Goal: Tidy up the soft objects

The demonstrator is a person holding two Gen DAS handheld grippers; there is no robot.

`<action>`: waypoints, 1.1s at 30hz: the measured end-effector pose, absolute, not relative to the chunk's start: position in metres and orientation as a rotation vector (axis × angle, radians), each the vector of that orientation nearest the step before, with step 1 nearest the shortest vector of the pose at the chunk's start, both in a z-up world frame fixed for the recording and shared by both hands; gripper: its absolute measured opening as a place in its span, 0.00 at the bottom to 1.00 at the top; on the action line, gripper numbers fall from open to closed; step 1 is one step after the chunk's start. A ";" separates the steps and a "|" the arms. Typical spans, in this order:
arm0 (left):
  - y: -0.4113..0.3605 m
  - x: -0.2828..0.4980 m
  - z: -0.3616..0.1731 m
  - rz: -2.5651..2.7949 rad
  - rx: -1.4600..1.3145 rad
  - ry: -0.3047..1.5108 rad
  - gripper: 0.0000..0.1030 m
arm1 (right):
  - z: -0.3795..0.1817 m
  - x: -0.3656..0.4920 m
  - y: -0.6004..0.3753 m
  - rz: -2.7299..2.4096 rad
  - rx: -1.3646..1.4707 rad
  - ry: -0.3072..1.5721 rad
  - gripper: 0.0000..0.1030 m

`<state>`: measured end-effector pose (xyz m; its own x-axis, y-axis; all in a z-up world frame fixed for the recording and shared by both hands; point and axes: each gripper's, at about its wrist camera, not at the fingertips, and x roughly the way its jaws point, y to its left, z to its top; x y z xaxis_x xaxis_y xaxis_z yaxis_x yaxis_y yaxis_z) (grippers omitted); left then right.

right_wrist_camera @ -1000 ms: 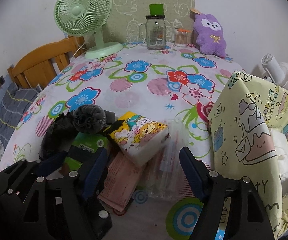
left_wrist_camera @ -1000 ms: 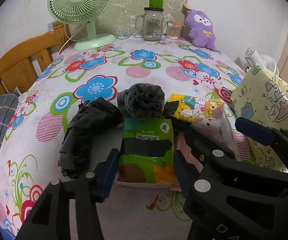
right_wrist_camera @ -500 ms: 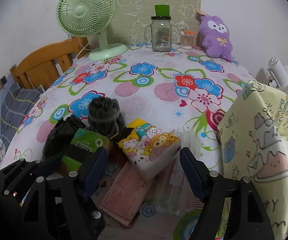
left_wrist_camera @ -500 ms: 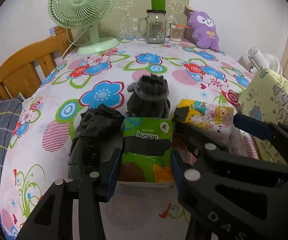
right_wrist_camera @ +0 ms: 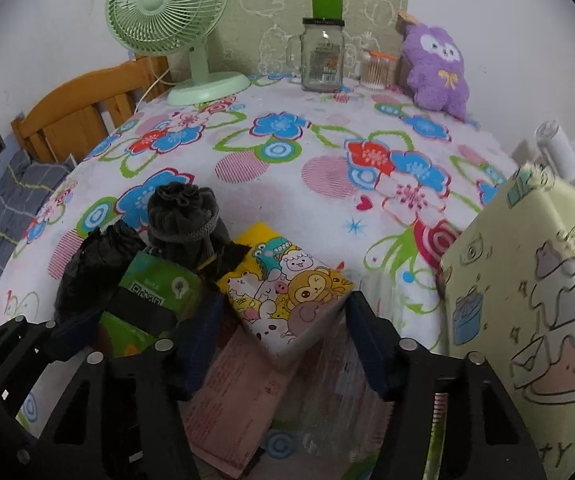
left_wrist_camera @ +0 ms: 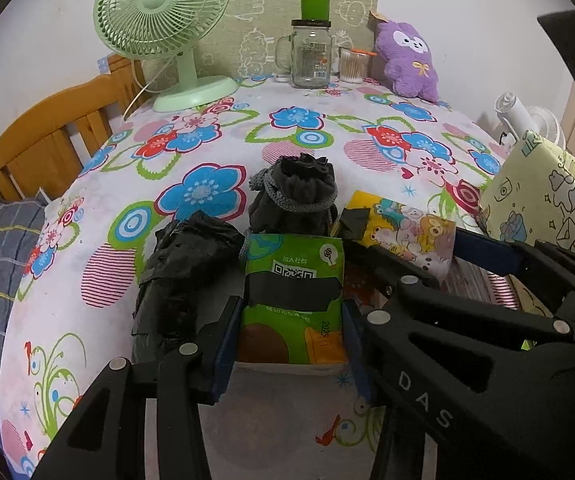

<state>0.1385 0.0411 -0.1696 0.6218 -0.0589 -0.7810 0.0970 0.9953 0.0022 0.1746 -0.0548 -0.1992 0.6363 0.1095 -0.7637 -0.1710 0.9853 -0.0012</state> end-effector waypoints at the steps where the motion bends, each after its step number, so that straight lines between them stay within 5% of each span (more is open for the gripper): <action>1: 0.041 0.138 -0.170 -0.089 0.048 0.895 0.48 | -0.199 0.173 -0.055 0.160 -0.078 0.865 0.57; 6: 0.039 0.136 -0.168 -0.087 0.049 0.891 0.48 | -0.197 0.170 -0.056 0.166 -0.077 0.865 0.49; 33: 0.024 0.097 -0.110 -0.069 0.039 0.763 0.48 | -0.133 0.126 -0.076 0.162 -0.037 0.736 0.48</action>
<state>0.0970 0.0238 -0.1101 0.7210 -0.0486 -0.6913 0.0768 0.9970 0.0101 0.1258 -0.0756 -0.1334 0.7293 0.1338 -0.6709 -0.1595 0.9869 0.0234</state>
